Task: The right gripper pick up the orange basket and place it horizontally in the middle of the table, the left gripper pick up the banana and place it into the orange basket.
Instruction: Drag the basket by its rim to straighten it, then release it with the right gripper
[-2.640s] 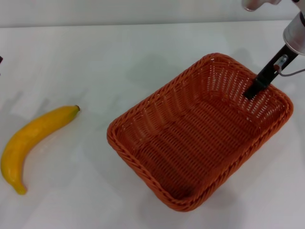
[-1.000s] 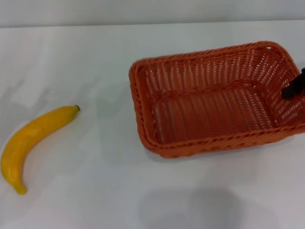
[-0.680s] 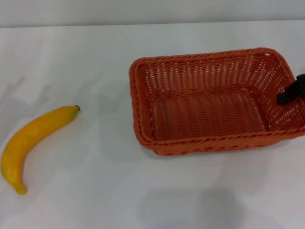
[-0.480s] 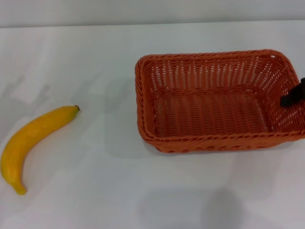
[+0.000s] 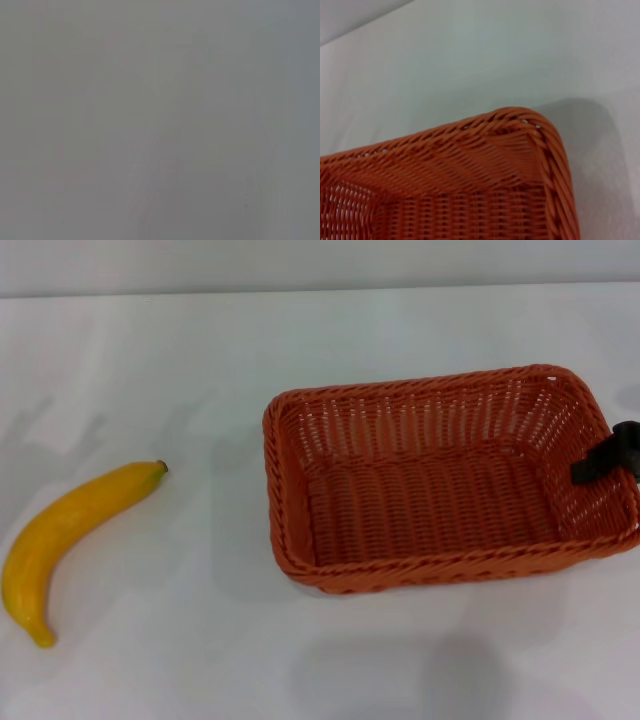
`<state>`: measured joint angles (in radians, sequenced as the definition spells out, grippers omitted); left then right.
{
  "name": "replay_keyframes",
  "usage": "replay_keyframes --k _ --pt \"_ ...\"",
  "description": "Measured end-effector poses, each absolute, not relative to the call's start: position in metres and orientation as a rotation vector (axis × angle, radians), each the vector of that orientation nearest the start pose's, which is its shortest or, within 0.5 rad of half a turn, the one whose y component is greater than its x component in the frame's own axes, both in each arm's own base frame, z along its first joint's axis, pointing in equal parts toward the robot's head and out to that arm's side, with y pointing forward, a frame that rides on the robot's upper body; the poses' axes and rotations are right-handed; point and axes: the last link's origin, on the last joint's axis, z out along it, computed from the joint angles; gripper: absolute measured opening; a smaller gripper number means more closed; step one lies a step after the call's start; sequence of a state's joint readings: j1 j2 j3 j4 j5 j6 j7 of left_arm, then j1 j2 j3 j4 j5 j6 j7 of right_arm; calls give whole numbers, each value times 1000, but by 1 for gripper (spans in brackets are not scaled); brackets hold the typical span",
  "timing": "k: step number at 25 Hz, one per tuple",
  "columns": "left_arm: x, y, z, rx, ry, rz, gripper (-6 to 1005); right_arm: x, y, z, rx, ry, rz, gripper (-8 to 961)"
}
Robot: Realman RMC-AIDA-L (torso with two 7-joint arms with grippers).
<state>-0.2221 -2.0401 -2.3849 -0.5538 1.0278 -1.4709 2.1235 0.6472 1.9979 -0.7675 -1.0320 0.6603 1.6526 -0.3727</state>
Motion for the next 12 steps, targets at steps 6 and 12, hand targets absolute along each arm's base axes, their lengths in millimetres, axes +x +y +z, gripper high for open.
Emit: replay_keyframes --k 6,12 --pt "-327 293 98 -1764 -498 -1143 770 256 368 76 -2164 1878 66 217" --pt "-328 292 97 -1756 -502 -1147 767 255 366 78 -2192 1884 55 309"
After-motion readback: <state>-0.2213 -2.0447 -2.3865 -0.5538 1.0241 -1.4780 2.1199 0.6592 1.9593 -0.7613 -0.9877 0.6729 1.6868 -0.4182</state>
